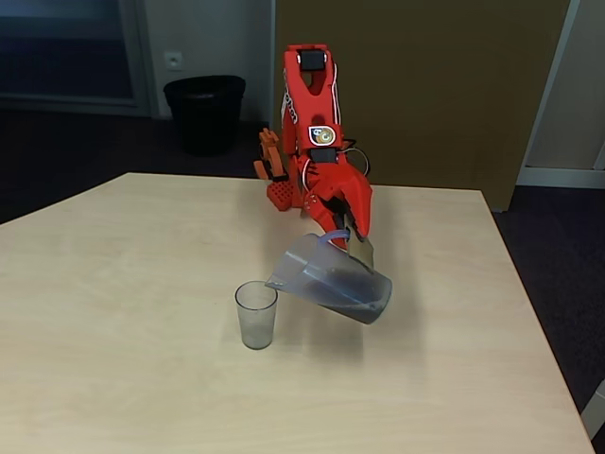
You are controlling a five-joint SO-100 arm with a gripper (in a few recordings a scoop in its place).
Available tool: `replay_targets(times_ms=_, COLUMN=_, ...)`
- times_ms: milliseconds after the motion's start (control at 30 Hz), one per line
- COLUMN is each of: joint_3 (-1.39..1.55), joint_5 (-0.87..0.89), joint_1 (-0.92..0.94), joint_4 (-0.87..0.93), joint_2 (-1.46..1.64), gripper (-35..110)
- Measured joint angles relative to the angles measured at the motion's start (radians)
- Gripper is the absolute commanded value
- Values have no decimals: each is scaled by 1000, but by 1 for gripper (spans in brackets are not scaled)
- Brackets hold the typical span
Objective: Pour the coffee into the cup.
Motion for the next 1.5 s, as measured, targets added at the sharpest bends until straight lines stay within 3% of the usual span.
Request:
replay_targets(times_ms=833, joint_3=14, joint_5=216, joint_1=18, joint_4=-83, joint_2=14, gripper=0)
replay_targets(times_ms=1500, joint_3=15, joint_5=261, joint_1=38, joint_4=-107, joint_2=18, gripper=0)
